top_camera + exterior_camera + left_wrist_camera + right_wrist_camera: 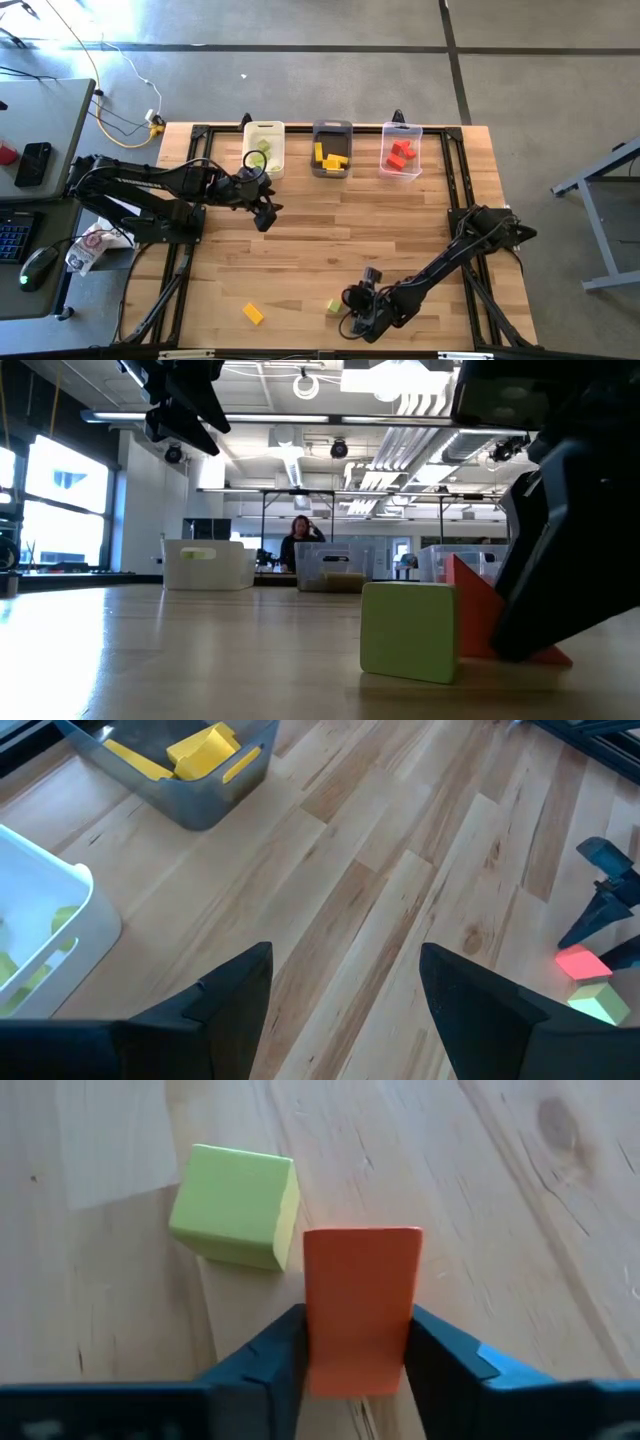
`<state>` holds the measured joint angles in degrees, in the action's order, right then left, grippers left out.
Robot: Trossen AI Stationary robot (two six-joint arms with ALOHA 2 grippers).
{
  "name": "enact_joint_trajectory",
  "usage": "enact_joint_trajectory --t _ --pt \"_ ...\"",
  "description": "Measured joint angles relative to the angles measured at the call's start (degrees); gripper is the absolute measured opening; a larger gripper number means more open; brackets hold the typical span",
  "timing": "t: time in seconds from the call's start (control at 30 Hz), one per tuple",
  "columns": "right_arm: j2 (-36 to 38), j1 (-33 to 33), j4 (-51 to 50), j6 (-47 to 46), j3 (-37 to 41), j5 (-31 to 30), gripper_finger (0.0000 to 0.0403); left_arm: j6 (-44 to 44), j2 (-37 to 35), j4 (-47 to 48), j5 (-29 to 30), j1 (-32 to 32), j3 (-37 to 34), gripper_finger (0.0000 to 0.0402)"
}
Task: Sort & place blocks by color
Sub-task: Put the orange block into the transparent bin
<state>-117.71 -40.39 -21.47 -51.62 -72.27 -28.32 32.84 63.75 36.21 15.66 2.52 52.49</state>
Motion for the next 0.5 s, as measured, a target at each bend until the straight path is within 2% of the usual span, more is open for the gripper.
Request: enact_joint_trajectory --t 0.13,0.37,0.5 --pt "0.05 0.51 0.11 -0.79 -0.09 0.96 0.0100 -0.02 0.00 0.02 0.00 0.00 0.00 0.0239" --pt "0.60 0.68 -0.12 -1.03 -0.06 1.55 0.0100 -3.45 0.00 0.02 -0.37 -1.23 0.00 0.0239" --pt "1.85 0.84 -0.88 -1.09 0.04 -0.49 0.0100 -5.05 0.00 0.02 -0.46 -3.32 0.00 0.0239"
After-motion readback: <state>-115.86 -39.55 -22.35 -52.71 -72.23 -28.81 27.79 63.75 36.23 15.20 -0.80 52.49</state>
